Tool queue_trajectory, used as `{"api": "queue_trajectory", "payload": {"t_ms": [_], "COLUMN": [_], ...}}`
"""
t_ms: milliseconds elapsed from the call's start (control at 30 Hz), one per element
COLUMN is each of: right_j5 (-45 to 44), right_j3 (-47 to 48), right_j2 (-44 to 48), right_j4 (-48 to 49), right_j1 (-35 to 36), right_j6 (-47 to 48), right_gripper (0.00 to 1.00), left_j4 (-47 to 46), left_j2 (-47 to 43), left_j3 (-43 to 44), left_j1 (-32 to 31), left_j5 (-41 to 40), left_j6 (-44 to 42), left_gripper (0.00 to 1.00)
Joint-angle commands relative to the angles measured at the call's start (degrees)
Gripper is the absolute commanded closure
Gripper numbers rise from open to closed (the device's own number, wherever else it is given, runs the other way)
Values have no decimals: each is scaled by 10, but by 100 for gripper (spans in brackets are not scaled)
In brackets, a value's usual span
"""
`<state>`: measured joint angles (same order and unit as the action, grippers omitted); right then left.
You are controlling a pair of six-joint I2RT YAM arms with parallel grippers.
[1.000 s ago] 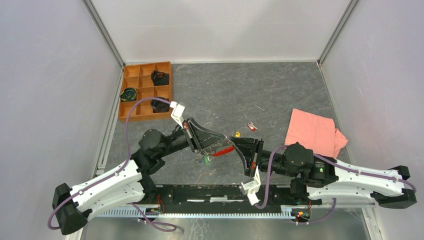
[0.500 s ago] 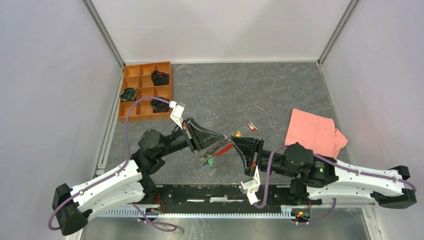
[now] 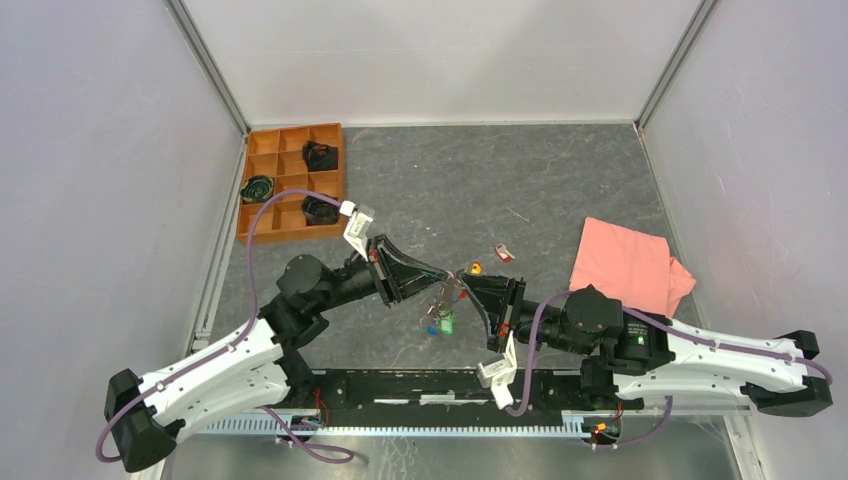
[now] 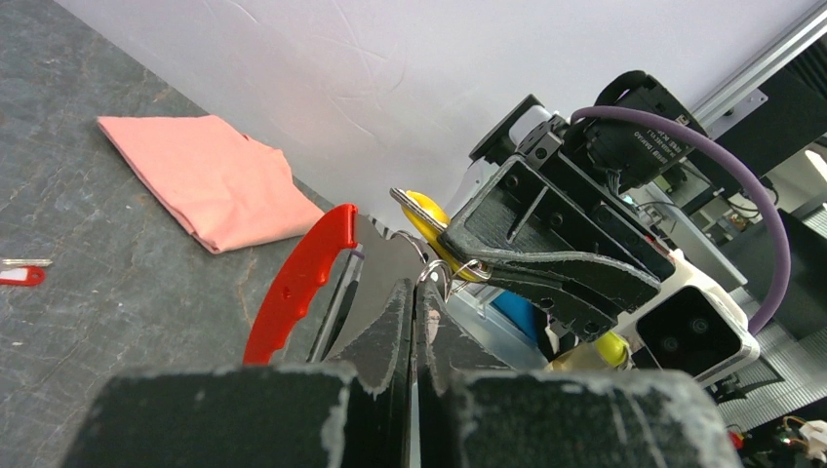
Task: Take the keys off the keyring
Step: Remove the key from the keyring.
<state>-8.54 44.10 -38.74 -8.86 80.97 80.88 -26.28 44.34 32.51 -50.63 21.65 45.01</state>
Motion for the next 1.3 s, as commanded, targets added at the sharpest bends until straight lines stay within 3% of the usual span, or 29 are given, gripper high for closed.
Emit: {"api": "queue_trajectory", "payload": {"t_ms": [0, 1267], "right_j5": [-8, -48], "right_j3": [15, 63], "right_j2": [7, -53], "right_j4": [43, 43], "right_j1": [8, 7], "right_j6": [8, 46], "right_gripper": [100, 100], "left_j4": [27, 94], "left_j2": [-7, 5], "left_j3": [24, 52], "left_j1": [17, 15], "left_j5": [-14, 126], "left_j6": [-63, -163], "left_gripper": [98, 98]}}
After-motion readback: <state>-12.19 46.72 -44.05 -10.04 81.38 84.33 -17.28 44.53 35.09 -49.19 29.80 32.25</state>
